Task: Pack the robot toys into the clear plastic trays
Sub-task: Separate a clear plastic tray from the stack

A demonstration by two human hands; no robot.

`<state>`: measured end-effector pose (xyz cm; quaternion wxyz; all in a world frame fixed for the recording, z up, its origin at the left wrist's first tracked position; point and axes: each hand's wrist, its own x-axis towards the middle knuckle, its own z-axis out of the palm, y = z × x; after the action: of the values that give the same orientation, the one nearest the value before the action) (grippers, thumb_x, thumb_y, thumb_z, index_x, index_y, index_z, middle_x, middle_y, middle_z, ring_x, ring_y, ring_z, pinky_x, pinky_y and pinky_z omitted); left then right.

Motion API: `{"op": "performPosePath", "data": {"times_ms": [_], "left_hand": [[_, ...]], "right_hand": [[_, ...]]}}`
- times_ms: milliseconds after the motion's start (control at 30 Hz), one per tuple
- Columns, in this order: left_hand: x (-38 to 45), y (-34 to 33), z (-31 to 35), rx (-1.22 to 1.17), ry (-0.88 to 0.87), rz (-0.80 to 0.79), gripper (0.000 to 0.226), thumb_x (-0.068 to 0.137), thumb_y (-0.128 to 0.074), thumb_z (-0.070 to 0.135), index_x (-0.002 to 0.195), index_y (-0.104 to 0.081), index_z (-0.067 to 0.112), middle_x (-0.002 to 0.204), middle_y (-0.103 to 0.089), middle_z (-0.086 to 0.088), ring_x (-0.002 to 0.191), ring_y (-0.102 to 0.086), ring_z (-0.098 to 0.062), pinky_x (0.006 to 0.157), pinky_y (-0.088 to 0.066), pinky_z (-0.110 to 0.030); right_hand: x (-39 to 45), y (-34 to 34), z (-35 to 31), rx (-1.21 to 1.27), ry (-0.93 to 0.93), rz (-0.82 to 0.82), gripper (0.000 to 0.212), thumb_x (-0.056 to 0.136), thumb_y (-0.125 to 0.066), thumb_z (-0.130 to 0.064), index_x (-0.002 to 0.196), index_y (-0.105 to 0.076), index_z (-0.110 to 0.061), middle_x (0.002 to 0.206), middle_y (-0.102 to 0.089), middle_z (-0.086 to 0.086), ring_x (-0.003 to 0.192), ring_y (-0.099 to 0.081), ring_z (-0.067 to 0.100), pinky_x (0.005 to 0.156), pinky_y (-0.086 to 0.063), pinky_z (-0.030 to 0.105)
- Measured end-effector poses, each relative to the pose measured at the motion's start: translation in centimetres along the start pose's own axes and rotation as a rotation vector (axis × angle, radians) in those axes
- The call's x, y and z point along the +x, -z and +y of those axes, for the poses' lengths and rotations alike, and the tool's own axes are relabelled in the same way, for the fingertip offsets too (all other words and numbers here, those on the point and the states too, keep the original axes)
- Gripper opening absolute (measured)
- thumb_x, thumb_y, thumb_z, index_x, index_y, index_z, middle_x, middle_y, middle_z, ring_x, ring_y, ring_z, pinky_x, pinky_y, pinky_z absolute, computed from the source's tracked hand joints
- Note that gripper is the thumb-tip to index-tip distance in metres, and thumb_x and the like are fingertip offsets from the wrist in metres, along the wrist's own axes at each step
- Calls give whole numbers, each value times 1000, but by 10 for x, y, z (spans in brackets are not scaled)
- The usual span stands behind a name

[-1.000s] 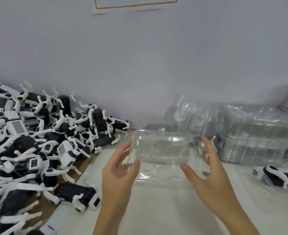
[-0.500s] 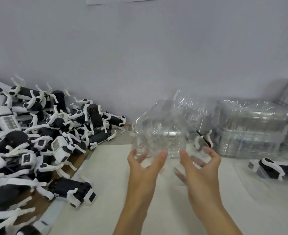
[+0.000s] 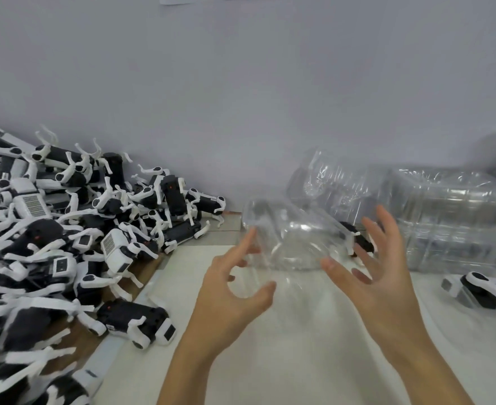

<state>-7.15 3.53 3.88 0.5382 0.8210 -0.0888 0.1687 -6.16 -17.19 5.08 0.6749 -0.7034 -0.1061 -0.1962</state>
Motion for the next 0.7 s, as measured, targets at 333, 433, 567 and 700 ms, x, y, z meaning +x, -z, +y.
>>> {"op": "performPosePath", "data": {"times_ms": [333,433,567,700], "left_hand": [[3,2,-1,98,17,127,80,71,-80,55,139,-38,61,136,-41,40,135,-32,7,109,-28,-22],[6,1,-2,-72,141,193,85,64,-73,68,140,-39,52,140,-44,31,128,-45,5,100,-38,-20],[7,-7,-3,-356,251,115,53,71,-64,73,121,-47,61,126,-60,26,110,-61,5,97,-49,-31],[12,-7,-9,-388,308,117,40,76,-61,58,115,-54,60,110,-68,12,90,-67,-2,80,-53,-30]], "right_hand": [[5,12,8,-79,-38,56,49,77,-73,-45,124,-59,-51,121,-60,-12,106,-64,4,89,-55,34],[6,8,9,63,-180,150,33,88,-66,-38,120,-60,-44,116,-59,-11,98,-68,9,86,-59,43],[6,0,9,168,-453,39,32,92,-62,-41,122,-56,-36,114,-55,-3,98,-68,29,76,-61,43],[5,4,9,70,-601,-71,28,89,-59,-50,109,-61,-31,103,-54,5,101,-66,29,93,-54,51]]}}
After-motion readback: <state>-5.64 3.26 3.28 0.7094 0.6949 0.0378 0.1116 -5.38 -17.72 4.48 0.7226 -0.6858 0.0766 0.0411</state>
